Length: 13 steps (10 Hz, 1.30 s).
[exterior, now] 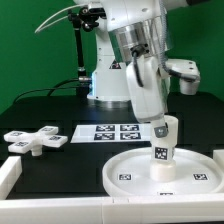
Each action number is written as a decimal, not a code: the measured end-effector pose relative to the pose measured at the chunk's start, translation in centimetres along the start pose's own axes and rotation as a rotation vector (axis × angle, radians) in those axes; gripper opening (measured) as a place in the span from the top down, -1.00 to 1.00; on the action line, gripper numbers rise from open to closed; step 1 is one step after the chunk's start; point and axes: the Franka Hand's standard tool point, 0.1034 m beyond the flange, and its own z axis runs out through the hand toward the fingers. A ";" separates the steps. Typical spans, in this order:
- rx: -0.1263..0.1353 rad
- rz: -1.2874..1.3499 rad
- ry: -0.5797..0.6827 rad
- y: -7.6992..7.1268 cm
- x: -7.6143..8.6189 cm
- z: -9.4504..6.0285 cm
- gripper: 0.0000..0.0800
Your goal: Assemble round table
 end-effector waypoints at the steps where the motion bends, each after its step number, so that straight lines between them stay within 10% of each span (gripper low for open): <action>1: 0.011 0.080 -0.007 -0.1 -0.1 0.0 -0.02; 7: -0.010 -0.047 -0.021 -0.1 -0.6 0.0 -0.60; 13: -0.035 -0.557 -0.002 0.3 -0.1 0.2 -0.62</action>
Offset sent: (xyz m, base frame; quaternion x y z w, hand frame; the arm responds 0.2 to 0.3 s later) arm 0.0000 0.0000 0.0000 0.0000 0.0000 0.0000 1.0000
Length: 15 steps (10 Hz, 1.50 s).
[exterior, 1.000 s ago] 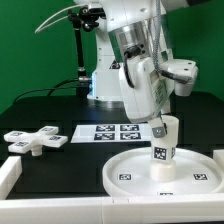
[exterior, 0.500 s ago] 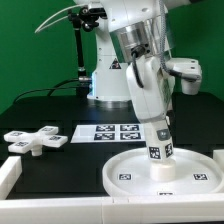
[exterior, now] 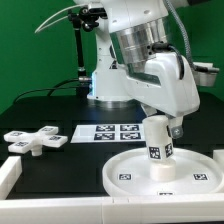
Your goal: Assemble round table
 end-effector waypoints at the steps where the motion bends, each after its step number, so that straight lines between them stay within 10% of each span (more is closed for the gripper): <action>1: -0.004 -0.119 0.005 0.0 0.0 0.0 -0.62; 15: -0.035 -1.291 0.035 -0.1 0.8 -0.2 -0.62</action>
Offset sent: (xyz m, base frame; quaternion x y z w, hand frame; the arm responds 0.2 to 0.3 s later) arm 0.0062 -0.0036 0.0033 -0.0070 0.0252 -0.1924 0.9810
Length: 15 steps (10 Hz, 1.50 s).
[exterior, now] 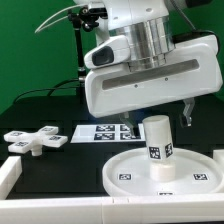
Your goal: Assemble round table
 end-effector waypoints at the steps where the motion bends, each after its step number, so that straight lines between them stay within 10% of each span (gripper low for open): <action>1: 0.000 -0.076 0.000 0.1 0.0 0.0 -0.62; 5: -0.043 -0.386 0.019 0.2 0.3 0.0 -0.62; 15: -0.049 -0.565 -0.001 0.1 -0.4 0.5 -0.62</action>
Offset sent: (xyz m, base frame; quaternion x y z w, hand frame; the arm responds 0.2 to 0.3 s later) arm 0.0017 0.0030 0.0018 -0.0472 0.0402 -0.2406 0.9686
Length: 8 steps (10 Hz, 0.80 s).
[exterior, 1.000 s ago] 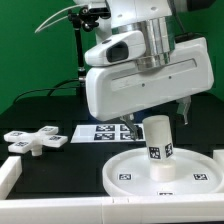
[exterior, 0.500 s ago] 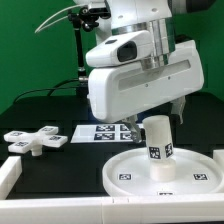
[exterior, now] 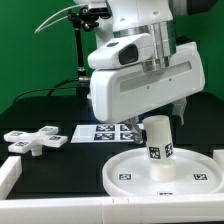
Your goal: Assemble round table
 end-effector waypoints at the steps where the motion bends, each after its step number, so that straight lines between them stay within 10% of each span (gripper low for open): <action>1: 0.000 0.001 0.000 0.0 0.0 0.0 -0.31; 2: 0.000 0.001 0.000 0.1 0.0 0.0 -0.01; 8: 0.004 0.264 0.003 0.1 -0.1 0.0 -0.02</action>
Offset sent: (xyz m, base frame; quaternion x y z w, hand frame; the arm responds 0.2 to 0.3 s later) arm 0.0000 0.0000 0.0000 0.0000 0.0000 0.0650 0.9979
